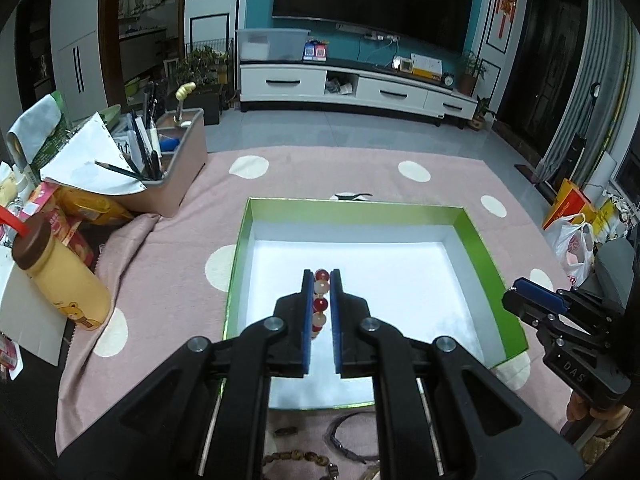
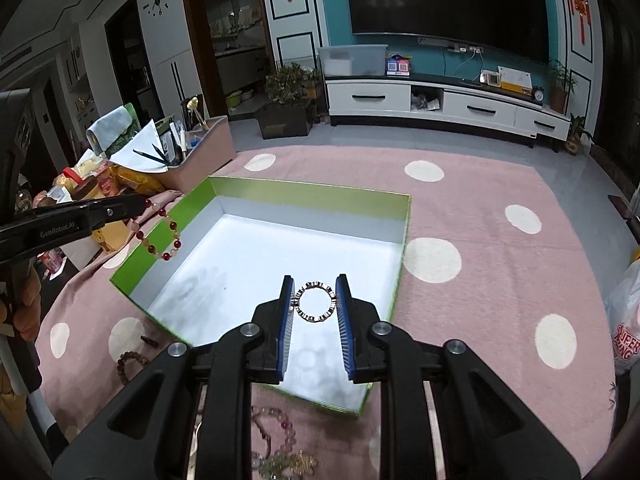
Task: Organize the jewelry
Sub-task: 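Carry both items into the green box and open both tools to release, then move left tool to the wooden bead bracelet while right tool approaches the gold flower brooch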
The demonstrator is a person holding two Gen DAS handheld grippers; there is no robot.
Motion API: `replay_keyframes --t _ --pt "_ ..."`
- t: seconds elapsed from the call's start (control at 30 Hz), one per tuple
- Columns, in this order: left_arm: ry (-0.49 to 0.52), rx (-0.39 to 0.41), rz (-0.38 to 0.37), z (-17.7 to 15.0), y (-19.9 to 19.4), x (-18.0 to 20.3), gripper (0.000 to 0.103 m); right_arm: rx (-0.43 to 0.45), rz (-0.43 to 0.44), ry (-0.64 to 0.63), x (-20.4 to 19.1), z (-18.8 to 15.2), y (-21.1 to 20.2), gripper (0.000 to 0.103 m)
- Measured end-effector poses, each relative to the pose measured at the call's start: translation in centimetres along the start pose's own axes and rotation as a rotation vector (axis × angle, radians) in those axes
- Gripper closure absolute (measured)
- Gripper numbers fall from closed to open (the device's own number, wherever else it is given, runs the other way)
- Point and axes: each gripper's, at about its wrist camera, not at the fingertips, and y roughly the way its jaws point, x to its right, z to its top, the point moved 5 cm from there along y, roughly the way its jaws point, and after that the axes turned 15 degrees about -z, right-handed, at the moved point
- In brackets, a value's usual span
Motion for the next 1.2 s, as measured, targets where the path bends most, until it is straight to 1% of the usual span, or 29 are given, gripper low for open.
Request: replay_keyframes --t 0.03,0.07,0.1,0.17,0.27,0.3,0.33,0.37,0.53,0.57,0.7,0.97,1.2 --pt "-0.004 -0.009 0.005 -0.1 0.5 -0.1 0.096 -0.009 0.007 -0.002 -0.2 0.1 0.5 0.082" --pt "-0.009 -0.013 0.014 0.0 0.9 -0.3 0.094 -0.018 0.007 0.001 -0.3 0.2 1.0 0.079" --pt "-0.012 -0.018 0.02 0.0 1.1 -0.4 0.092 -0.024 0.0 0.008 -0.2 0.2 1.3 0.07" --pt "-0.024 -0.031 0.034 -0.2 1.7 -0.9 0.074 -0.025 -0.001 0.029 0.2 0.1 1.6 0.064" --pt "-0.024 -0.034 0.048 -0.6 1.7 -1.3 0.069 -0.03 0.008 0.067 1.0 -0.4 1.3 0.063" --pt "-0.027 -0.034 0.053 -0.7 1.6 -1.4 0.066 -0.033 0.004 0.076 1.5 -0.9 1.1 0.063" --pt "-0.032 -0.03 0.058 -1.0 1.3 -1.6 0.058 -0.036 0.0 0.082 1.8 -1.2 0.9 0.063" --pt "-0.037 -0.027 0.057 -1.1 1.1 -1.8 0.055 -0.04 -0.003 0.09 2.3 -1.6 0.6 0.063" --pt "-0.062 -0.008 0.065 -2.6 -0.9 -2.5 0.052 -0.051 -0.018 0.122 4.3 -3.7 -1.0 0.063" --pt "-0.069 -0.007 0.063 -2.9 -1.2 -2.7 0.049 -0.054 -0.021 0.128 4.7 -4.2 -1.4 0.063" --pt "-0.109 -0.011 0.062 -4.7 -2.5 -3.5 0.048 -0.073 -0.019 0.144 5.2 -6.0 -2.4 0.063" --pt "-0.164 -0.036 0.083 -9.2 -4.5 -4.7 0.048 -0.108 -0.002 0.154 5.1 -8.7 -3.7 0.063" --pt "-0.228 -0.055 0.074 -13.2 -5.8 -5.3 0.048 -0.126 0.021 0.163 4.5 -10.5 -4.7 0.063"
